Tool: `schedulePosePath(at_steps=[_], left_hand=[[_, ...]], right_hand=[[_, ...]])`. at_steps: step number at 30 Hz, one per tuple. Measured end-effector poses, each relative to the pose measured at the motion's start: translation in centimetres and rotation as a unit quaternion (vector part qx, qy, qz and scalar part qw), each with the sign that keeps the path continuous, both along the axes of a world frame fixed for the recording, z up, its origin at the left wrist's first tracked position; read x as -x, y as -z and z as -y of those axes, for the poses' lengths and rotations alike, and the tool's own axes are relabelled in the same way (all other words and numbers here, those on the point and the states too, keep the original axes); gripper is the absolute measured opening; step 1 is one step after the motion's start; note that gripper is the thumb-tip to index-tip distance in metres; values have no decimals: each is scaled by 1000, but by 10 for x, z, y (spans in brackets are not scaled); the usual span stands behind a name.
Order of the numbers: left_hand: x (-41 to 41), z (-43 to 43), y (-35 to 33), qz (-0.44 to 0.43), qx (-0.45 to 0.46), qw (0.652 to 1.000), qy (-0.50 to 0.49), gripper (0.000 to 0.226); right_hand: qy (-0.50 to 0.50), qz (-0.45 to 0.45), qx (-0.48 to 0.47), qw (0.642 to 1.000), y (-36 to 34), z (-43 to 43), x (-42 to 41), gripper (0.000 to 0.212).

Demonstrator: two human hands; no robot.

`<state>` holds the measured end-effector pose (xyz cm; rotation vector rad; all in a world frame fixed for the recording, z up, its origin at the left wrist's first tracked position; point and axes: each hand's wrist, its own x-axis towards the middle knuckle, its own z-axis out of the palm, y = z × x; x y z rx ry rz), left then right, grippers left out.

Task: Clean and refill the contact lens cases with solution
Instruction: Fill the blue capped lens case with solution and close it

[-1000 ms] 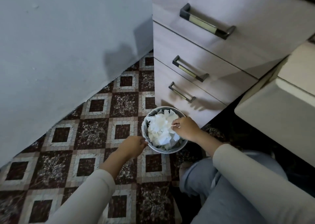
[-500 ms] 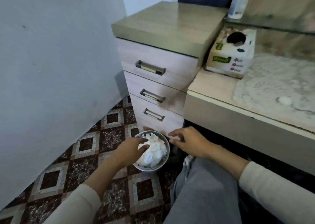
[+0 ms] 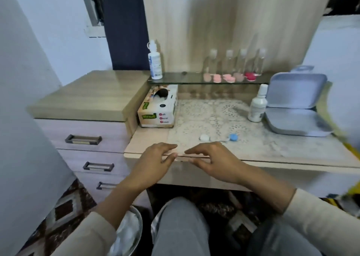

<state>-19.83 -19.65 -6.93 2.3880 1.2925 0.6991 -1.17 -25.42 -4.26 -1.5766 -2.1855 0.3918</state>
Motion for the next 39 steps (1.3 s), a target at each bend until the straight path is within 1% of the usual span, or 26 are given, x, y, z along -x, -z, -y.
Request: schedulePosePath(at_steps=[3,8,14,21,24,28,30,32,34,35,39], left_hand=[[-37,-15,0,-20,-9,1000,22,37],[-78,-38,11,-73,-3,996,48,50],[-106,-53,16,-79,-12,994,69,57],[-126,-69,20,-57,-13,993,98,41],[-129,-74,21,-51,-12,992,116,38],[-132,-79,23,-53,-21,990,127,38],[-132,-80,23,-57,-28,989,130,40],[-132,-80,23,-59,-21,989,131,53],[-131,-80,23,-53,-17,990,133,69],[-131,-81,24,-51,-17,990,134,73],[-130,-81,26,-43,-20,990,130,73]], right_hand=[[64,0,-18,998,-6,-3,-36,32],[180,3,-21,983,-7,-8,-95,33],[280,-7,-35,959,-4,-18,-144,33],[396,-44,-88,913,-8,-39,-183,29],[422,-68,-87,900,-13,-52,-192,40],[439,-78,-75,892,-15,-71,-199,63],[446,-79,-59,890,-13,-80,-202,70],[452,-79,-46,888,-10,-87,-204,68],[457,-79,-40,885,-5,-91,-204,60],[458,-83,-40,884,-2,-92,-203,56],[454,-123,-65,880,9,-94,-200,50]])
